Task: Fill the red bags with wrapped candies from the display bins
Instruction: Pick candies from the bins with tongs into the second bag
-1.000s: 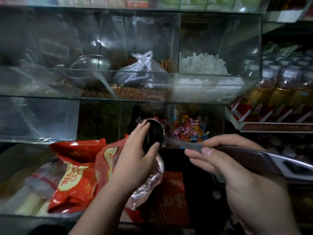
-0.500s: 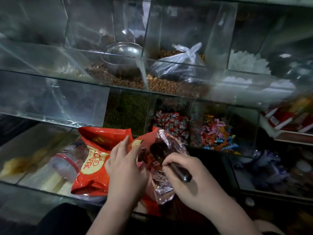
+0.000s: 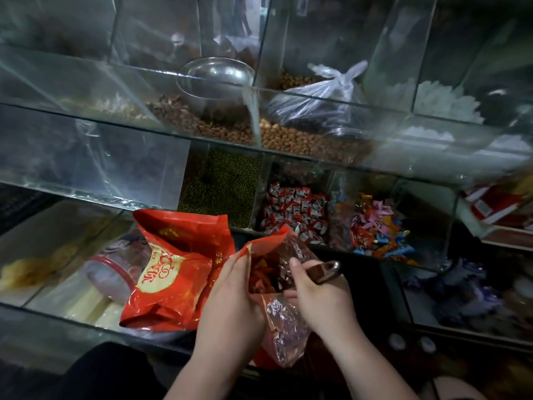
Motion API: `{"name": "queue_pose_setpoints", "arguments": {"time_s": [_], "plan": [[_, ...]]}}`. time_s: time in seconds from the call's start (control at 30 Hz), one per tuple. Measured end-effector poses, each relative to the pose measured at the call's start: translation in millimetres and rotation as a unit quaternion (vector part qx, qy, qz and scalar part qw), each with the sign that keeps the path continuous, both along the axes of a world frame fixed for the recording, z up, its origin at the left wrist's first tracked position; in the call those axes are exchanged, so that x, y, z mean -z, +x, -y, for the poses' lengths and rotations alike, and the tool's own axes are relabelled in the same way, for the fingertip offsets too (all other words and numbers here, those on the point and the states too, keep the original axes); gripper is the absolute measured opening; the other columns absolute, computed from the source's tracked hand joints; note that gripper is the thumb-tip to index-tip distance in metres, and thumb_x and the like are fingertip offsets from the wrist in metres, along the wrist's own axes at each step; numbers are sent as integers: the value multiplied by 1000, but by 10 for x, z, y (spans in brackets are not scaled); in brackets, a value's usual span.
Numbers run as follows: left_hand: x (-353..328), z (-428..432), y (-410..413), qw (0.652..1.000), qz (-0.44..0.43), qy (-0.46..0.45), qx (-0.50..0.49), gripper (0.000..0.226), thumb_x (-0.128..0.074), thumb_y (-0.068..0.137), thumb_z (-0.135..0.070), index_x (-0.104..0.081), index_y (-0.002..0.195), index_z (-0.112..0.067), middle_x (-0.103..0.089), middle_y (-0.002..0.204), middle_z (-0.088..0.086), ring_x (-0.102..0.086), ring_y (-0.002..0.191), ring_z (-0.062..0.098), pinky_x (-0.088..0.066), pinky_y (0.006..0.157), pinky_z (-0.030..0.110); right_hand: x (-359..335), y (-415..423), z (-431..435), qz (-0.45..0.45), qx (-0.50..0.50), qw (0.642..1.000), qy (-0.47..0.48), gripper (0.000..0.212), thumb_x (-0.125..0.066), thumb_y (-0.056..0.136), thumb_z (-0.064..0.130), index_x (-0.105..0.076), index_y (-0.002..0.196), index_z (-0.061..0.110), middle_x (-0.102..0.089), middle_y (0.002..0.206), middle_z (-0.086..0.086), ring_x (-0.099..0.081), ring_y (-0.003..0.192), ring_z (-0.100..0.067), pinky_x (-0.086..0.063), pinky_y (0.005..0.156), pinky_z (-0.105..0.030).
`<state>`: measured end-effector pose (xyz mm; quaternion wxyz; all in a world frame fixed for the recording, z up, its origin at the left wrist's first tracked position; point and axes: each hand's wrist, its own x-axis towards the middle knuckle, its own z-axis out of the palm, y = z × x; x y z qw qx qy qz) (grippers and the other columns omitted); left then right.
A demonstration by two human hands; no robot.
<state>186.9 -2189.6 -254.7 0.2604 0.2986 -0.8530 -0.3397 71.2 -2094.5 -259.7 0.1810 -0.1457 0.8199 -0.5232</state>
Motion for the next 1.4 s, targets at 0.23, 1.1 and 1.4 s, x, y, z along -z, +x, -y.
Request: {"name": "queue_pose_setpoints", "arguments": {"time_s": [0.23,1.1,1.4], "plan": [[-23,-90,-21,1000,-2,-1,13,73,-54,72,-1,-47,142,-22,-37,132,-24,-34,129,-5,-9,94,-11,70,86,-141,108,118,973,-165,25,-67,100,34,-78,78,31,-80,76,-3,-81,72,-25,-66,62,-38],[-96,-332,-416,994,52,-86,42,44,-58,95,-38,-55,136,-21,-44,143,-7,-40,134,11,-31,108,21,-395,164,-818,-44,87,974,-206,11,-77,89,22,-76,84,32,-80,80,-5,-81,80,-22,-66,76,-46],[90,-164,-589,991,93,-99,3,47,-48,100,-44,-57,139,-20,-49,147,5,-37,138,22,-25,116,37,-618,177,-971,132,94,941,-298,19,-73,91,-6,-72,77,7,-76,71,-21,-80,71,-33,-63,57,-29]]}}
